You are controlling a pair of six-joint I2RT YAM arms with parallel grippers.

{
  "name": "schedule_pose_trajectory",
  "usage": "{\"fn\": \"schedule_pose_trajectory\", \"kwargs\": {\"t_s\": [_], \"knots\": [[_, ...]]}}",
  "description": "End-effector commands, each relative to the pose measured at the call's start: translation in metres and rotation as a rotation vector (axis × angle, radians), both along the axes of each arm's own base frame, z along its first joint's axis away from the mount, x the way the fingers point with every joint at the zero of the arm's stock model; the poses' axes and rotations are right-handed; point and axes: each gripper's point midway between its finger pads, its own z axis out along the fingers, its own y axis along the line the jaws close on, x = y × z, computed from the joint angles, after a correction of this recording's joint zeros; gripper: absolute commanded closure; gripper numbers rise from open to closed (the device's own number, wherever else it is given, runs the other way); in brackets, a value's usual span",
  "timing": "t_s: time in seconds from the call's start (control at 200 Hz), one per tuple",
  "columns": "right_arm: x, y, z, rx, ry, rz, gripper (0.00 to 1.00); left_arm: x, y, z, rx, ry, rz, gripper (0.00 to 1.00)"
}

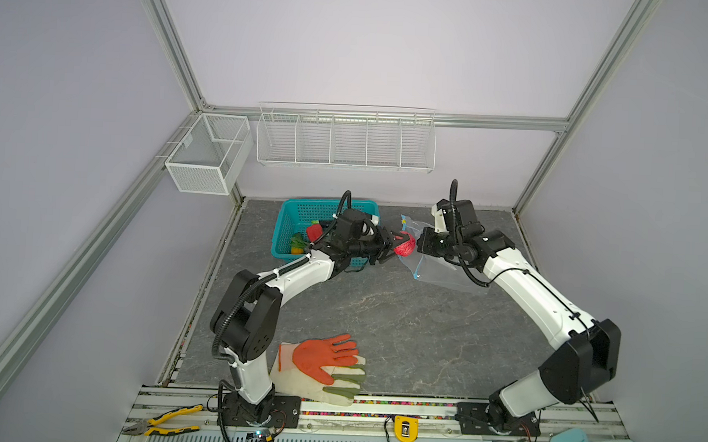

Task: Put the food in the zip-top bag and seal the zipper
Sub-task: 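Carry the cabbage with the left gripper to the bag's open mouth, then lower the cabbage into the bag and open the left gripper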

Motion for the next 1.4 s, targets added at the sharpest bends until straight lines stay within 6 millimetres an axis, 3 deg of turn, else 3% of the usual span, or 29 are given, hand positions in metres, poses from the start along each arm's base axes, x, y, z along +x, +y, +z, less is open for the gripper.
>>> {"fn": "schedule_pose_trajectory", "kwargs": {"t_s": [0.0,0.365,0.685,1.12,1.394], "knots": [[0.006,0.007,0.004,0.003,-0.019,0.016,0.94,-0.002,-0.006,0.006,-0.001,-0.022,-0.034,0.79],[0.005,0.009,0.005,0.001,-0.026,0.022,0.93,-0.005,-0.009,-0.013,0.070,0.013,-0.058,0.77],[0.003,0.011,0.004,0.003,-0.026,0.032,0.93,-0.004,-0.010,-0.014,0.075,0.008,-0.063,0.71],[0.003,0.012,0.005,0.004,-0.028,0.033,0.94,-0.004,-0.009,-0.011,0.080,-0.004,-0.063,0.44],[0.003,0.013,0.004,0.004,-0.027,0.037,0.93,-0.004,-0.010,-0.011,0.079,-0.007,-0.062,0.37]]}}
